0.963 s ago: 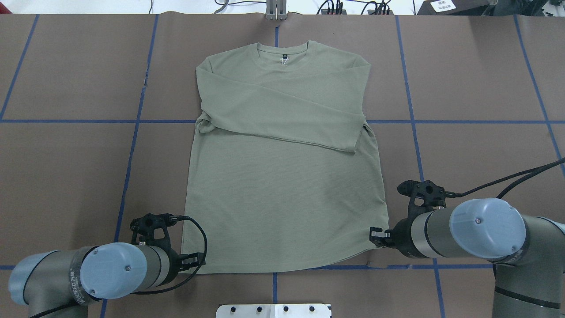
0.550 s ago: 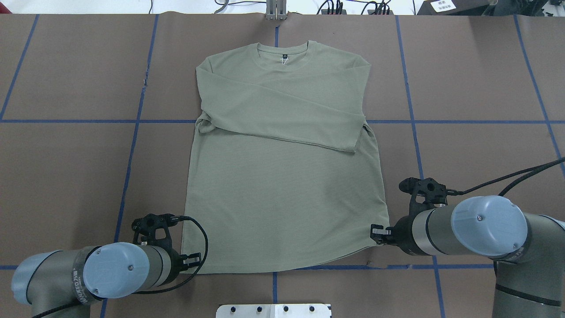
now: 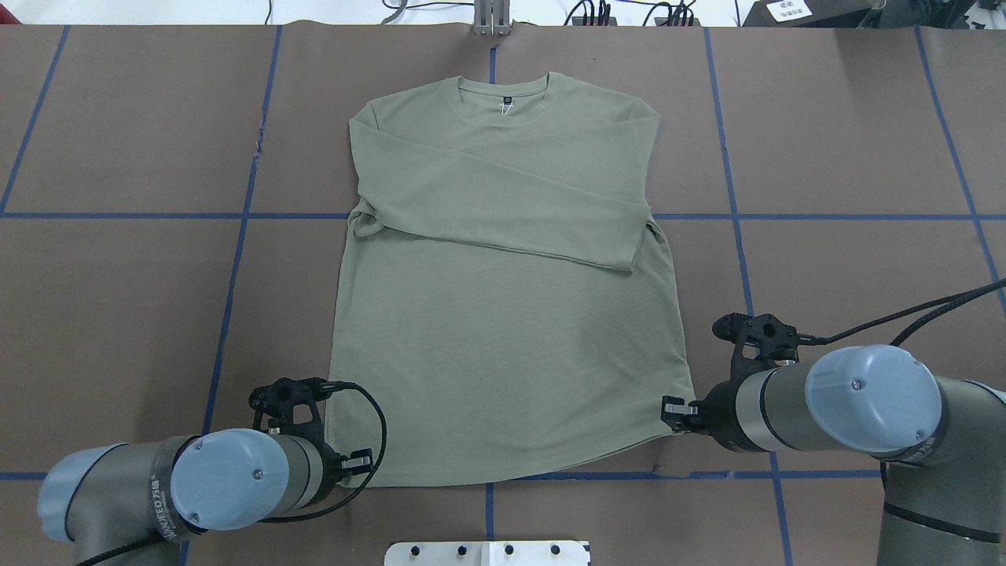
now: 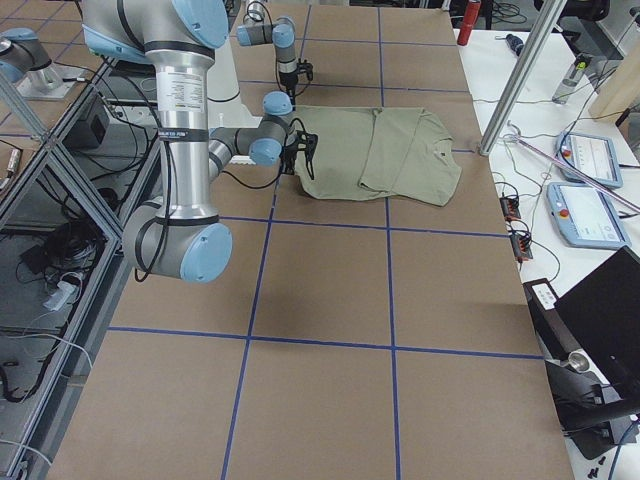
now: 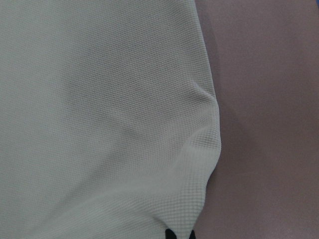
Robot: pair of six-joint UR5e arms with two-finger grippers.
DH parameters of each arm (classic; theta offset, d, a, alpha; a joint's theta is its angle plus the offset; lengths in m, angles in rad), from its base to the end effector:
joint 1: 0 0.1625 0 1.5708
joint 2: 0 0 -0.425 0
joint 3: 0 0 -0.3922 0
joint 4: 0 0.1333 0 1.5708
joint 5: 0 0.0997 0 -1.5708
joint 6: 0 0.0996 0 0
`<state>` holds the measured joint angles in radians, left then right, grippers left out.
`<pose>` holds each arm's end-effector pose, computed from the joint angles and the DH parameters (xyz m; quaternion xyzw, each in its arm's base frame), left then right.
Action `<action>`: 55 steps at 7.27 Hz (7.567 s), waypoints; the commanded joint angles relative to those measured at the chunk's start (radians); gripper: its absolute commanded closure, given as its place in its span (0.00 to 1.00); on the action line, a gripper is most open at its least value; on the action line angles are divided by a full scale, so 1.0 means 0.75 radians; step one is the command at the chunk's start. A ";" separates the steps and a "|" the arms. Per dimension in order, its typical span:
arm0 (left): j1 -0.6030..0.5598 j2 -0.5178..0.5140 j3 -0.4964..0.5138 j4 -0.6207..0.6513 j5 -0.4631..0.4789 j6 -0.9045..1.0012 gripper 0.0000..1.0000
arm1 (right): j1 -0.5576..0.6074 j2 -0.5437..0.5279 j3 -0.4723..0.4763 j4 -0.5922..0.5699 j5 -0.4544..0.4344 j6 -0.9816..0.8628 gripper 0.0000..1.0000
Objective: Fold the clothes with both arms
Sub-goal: 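Grasp both hem corners and lift them toward the collar, then carry both held hem corners over the shirt toward the collar, then lower the hem onto the collar edge and open both grippers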
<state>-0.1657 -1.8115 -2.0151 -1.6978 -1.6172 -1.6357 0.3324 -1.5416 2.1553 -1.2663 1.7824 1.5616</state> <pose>0.5171 -0.2169 0.3232 -0.0014 0.3954 -0.0966 0.9134 -0.4085 -0.2599 0.3414 -0.0184 -0.4503 0.0972 0.8874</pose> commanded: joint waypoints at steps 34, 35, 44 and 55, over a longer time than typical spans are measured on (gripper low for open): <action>-0.791 -0.352 0.391 -0.176 -0.198 0.283 1.00 | 0.780 0.752 -0.887 0.097 0.485 -0.082 1.00; -0.796 -0.388 0.483 -0.243 -0.196 0.273 1.00 | 0.784 0.757 -0.908 0.101 0.485 -0.082 1.00; -0.802 -0.417 0.643 -0.369 -0.157 0.265 1.00 | 0.780 0.820 -1.049 0.157 0.483 -0.080 1.00; -0.798 -0.422 0.562 -0.354 -0.167 0.267 0.01 | 0.615 0.461 -0.634 0.185 0.391 -0.172 0.00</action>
<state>-0.7635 -2.1264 -1.5818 -1.9640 -1.7419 -1.4306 0.8410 -1.0791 1.5425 -1.1252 2.0988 1.4312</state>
